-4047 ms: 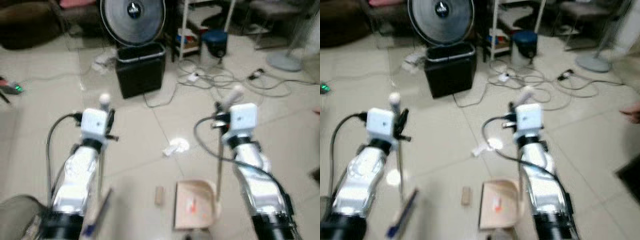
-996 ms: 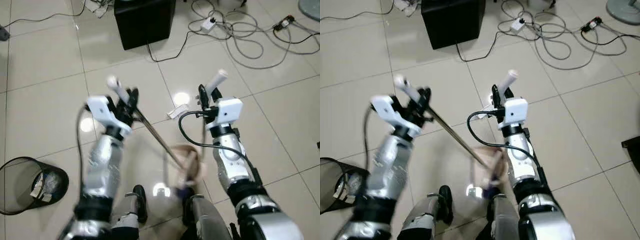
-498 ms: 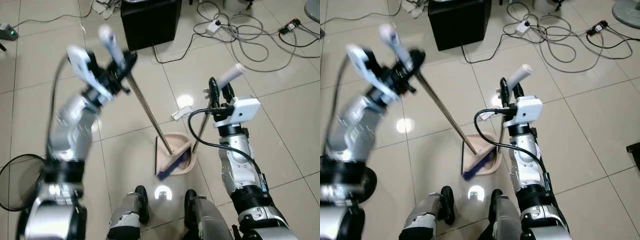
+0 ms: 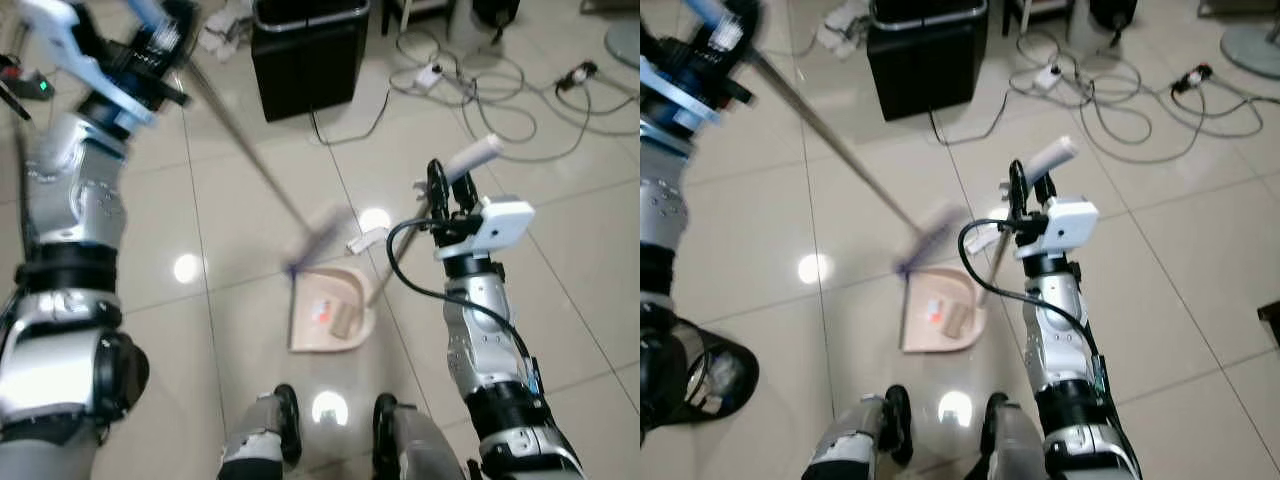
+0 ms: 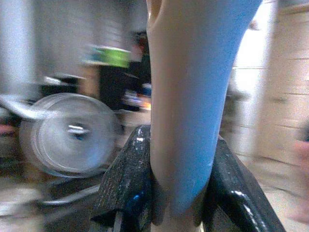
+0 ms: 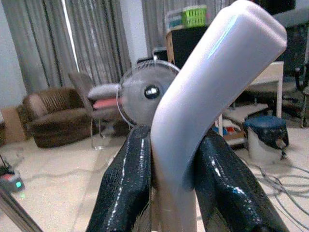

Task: Sweep floor

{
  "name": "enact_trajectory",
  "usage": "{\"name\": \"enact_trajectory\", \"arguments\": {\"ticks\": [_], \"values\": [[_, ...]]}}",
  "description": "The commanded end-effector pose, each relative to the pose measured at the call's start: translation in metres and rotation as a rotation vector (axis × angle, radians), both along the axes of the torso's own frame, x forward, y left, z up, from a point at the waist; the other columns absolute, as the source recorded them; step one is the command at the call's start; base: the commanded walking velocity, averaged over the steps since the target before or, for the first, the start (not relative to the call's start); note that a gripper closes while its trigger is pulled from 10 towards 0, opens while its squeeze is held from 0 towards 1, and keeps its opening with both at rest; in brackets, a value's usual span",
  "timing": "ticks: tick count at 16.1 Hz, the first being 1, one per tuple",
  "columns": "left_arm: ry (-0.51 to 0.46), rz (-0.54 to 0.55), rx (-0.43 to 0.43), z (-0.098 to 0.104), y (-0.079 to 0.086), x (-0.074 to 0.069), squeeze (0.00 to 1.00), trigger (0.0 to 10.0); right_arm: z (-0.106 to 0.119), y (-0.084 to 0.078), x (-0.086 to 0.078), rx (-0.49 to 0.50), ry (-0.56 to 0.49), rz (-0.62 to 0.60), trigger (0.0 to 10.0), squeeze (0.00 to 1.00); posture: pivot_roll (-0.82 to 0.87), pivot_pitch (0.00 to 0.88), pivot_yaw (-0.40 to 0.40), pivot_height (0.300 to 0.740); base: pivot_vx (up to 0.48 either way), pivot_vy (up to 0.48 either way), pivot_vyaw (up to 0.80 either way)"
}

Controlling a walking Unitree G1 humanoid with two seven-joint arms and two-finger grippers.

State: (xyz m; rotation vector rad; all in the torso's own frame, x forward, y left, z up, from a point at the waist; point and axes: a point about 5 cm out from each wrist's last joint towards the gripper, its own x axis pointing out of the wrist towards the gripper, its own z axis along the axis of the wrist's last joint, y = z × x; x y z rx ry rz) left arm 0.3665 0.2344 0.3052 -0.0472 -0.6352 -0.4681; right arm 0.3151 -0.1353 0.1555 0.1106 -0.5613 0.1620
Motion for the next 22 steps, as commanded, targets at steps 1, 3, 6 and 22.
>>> {"name": "enact_trajectory", "arguments": {"ticks": [1, 3, 6, 22], "values": [[-0.003, 0.127, 0.011, -0.004, 0.01, 0.0, 0.0, 10.0, 0.008, -0.003, -0.005, 0.038, -0.039, -0.009, 10.0, 0.0, 0.06, 0.132, 0.058, 0.74, 0.0, 0.0, 0.0], [0.134, 0.318, 0.051, -0.031, 0.015, 0.009, 0.0, 10.0, 0.018, -0.004, -0.008, 0.066, -0.067, -0.032, 10.0, 0.0, 0.05, 0.123, 0.055, 0.74, 0.0, 0.0, 0.0], [0.3, 0.454, 0.033, -0.075, 0.015, 0.013, 0.0, 10.0, 0.037, -0.012, -0.012, 0.109, -0.095, -0.082, 10.0, 0.0, 0.04, 0.112, 0.052, 0.74, 0.0, 0.0, 0.0], [0.506, 0.505, 0.222, -0.184, -0.03, -0.075, 0.0, 10.0, 0.133, 0.019, -0.003, 0.102, -0.038, 0.07, 10.0, 0.0, 0.02, 0.064, 0.042, 0.74, 0.0, 0.0, 0.4]]}}
